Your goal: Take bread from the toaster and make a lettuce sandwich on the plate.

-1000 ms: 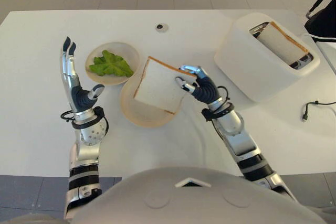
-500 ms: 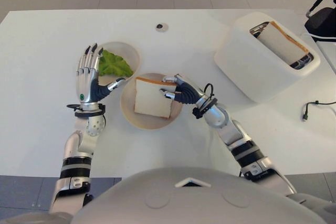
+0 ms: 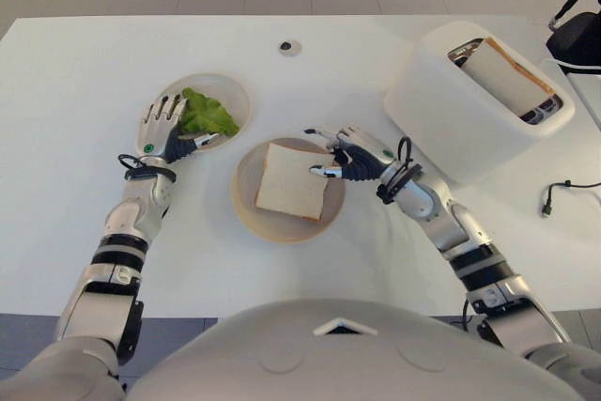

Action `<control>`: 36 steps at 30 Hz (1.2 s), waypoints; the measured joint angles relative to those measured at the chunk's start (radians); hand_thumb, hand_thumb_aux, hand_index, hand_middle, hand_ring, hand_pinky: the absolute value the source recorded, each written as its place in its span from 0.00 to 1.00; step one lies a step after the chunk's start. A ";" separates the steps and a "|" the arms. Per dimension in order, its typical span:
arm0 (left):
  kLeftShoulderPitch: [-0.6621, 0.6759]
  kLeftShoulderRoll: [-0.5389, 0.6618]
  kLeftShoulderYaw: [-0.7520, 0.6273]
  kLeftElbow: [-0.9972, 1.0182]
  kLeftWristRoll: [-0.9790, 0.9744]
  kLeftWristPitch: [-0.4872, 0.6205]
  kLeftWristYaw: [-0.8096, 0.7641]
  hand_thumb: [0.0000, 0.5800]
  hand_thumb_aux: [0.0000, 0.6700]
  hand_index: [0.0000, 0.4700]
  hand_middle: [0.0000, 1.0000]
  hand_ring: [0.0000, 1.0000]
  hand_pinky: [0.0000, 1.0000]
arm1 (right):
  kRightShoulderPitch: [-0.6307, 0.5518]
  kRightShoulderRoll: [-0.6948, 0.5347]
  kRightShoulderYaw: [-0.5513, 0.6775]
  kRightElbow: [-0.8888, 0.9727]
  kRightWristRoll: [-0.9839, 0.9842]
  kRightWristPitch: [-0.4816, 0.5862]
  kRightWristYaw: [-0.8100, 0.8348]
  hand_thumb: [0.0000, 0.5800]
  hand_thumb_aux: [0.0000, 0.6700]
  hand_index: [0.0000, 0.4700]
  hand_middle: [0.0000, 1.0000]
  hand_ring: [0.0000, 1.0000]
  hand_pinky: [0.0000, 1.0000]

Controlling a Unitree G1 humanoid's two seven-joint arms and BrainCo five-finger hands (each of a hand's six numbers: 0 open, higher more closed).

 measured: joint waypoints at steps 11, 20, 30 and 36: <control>-0.024 0.066 -0.076 -0.023 -0.064 -0.045 0.026 1.00 1.00 1.00 0.00 0.00 0.00 | 0.026 -0.040 -0.044 -0.100 -0.038 -0.001 -0.012 0.00 0.00 0.00 0.00 0.00 0.00; 0.178 0.039 -0.025 -0.514 -0.297 -0.165 -0.042 1.00 1.00 1.00 0.00 0.00 0.00 | 0.051 -0.057 -0.162 -0.187 -0.010 0.008 -0.050 0.00 0.00 0.00 0.00 0.00 0.00; 0.237 -0.133 -0.252 -0.461 -0.314 -0.307 -0.148 0.99 0.91 0.91 0.00 0.00 0.00 | 0.057 -0.052 -0.230 -0.234 0.030 0.007 -0.058 0.00 0.00 0.00 0.00 0.00 0.00; 0.245 -0.085 -0.254 -0.439 -0.230 -0.322 -0.127 0.09 0.05 0.05 0.00 0.00 0.00 | 0.123 -0.103 -0.356 -0.307 0.067 0.006 -0.049 0.00 0.00 0.00 0.00 0.00 0.00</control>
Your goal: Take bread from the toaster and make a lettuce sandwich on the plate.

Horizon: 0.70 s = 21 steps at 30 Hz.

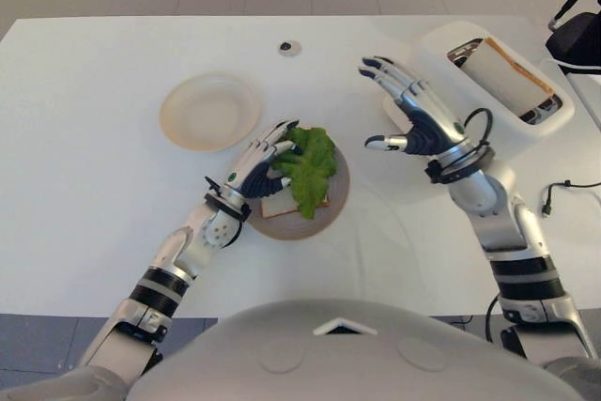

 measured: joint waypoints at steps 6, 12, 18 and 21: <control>0.111 0.083 0.057 -0.154 0.065 0.060 -0.024 0.00 0.00 0.00 0.00 0.00 0.00 | 0.141 -0.091 -0.343 -0.097 0.091 0.058 0.035 0.00 0.00 0.00 0.00 0.00 0.00; 0.143 0.102 0.089 -0.267 0.082 0.084 -0.073 0.21 0.11 0.11 0.00 0.00 0.00 | 0.178 -0.130 -0.426 0.022 -0.046 0.150 -0.012 0.00 0.00 0.00 0.00 0.00 0.00; 0.167 0.099 0.140 -0.288 0.080 0.094 -0.072 0.00 0.00 0.00 0.00 0.00 0.00 | 0.128 -0.168 -0.424 0.216 -0.087 0.216 -0.069 1.00 1.00 1.00 0.84 0.84 0.84; 0.181 0.084 0.170 -0.288 0.062 0.100 -0.046 0.00 0.00 0.00 0.00 0.00 0.00 | 0.081 -0.178 -0.386 0.265 -0.066 0.207 -0.072 1.00 1.00 1.00 1.00 1.00 1.00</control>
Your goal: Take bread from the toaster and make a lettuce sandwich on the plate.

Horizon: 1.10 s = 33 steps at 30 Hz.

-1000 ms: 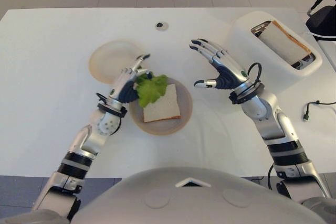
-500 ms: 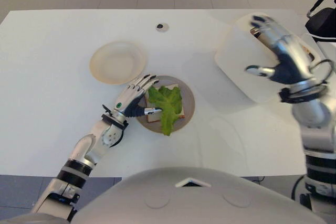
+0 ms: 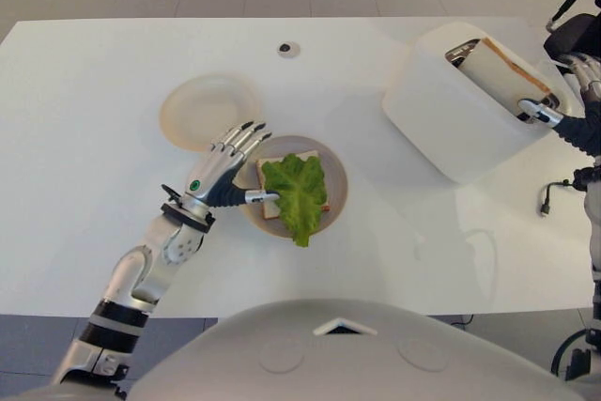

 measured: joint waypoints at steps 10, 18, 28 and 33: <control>0.013 -0.036 0.045 0.001 -0.039 -0.006 0.044 0.22 0.12 0.12 0.00 0.00 0.00 | -0.064 0.001 -0.001 -0.094 0.079 -0.081 -0.034 1.00 1.00 1.00 1.00 1.00 1.00; 0.019 -0.078 0.143 -0.010 -0.087 -0.055 0.172 0.00 0.00 0.00 0.00 0.00 0.00 | -0.152 0.156 0.093 -0.408 0.483 -0.173 -0.018 1.00 1.00 1.00 1.00 1.00 1.00; 0.038 -0.112 0.250 -0.054 -0.133 -0.251 0.318 0.00 0.00 0.00 0.00 0.00 0.00 | -0.035 0.397 0.606 -0.228 0.667 0.064 0.304 1.00 1.00 1.00 1.00 1.00 1.00; 0.036 -0.106 0.183 -0.050 -0.025 -0.322 0.304 0.00 0.00 0.00 0.00 0.00 0.00 | -0.050 0.447 0.633 -0.108 0.629 0.092 0.319 1.00 1.00 1.00 1.00 1.00 1.00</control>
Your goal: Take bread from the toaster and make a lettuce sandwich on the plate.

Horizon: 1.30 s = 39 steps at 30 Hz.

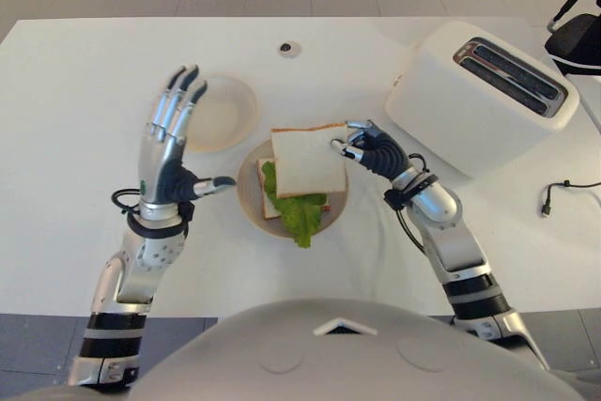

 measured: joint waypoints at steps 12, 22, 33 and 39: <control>-0.086 0.086 -0.331 0.196 0.202 -0.043 -0.302 0.55 0.33 0.33 0.00 0.00 0.00 | 0.002 -0.023 0.060 0.049 -0.285 -0.052 -0.076 1.00 1.00 1.00 1.00 1.00 1.00; -0.008 0.152 -0.336 0.162 -0.058 -0.024 -0.450 0.68 0.43 0.43 0.00 0.00 0.00 | -0.073 -0.079 -0.086 0.059 -0.475 -0.203 -0.323 0.00 0.00 0.00 0.00 0.00 0.00; -0.023 0.045 -0.288 -0.010 -0.645 -0.086 -0.502 1.00 1.00 1.00 1.00 1.00 1.00 | 0.063 -0.140 -0.055 -0.064 -0.246 -0.342 -0.162 1.00 1.00 1.00 1.00 1.00 1.00; 0.274 0.360 -0.343 -0.104 -1.206 -0.079 -0.913 1.00 1.00 1.00 1.00 1.00 1.00 | 0.327 -0.403 0.098 -0.286 0.200 -0.449 0.309 1.00 1.00 1.00 1.00 1.00 1.00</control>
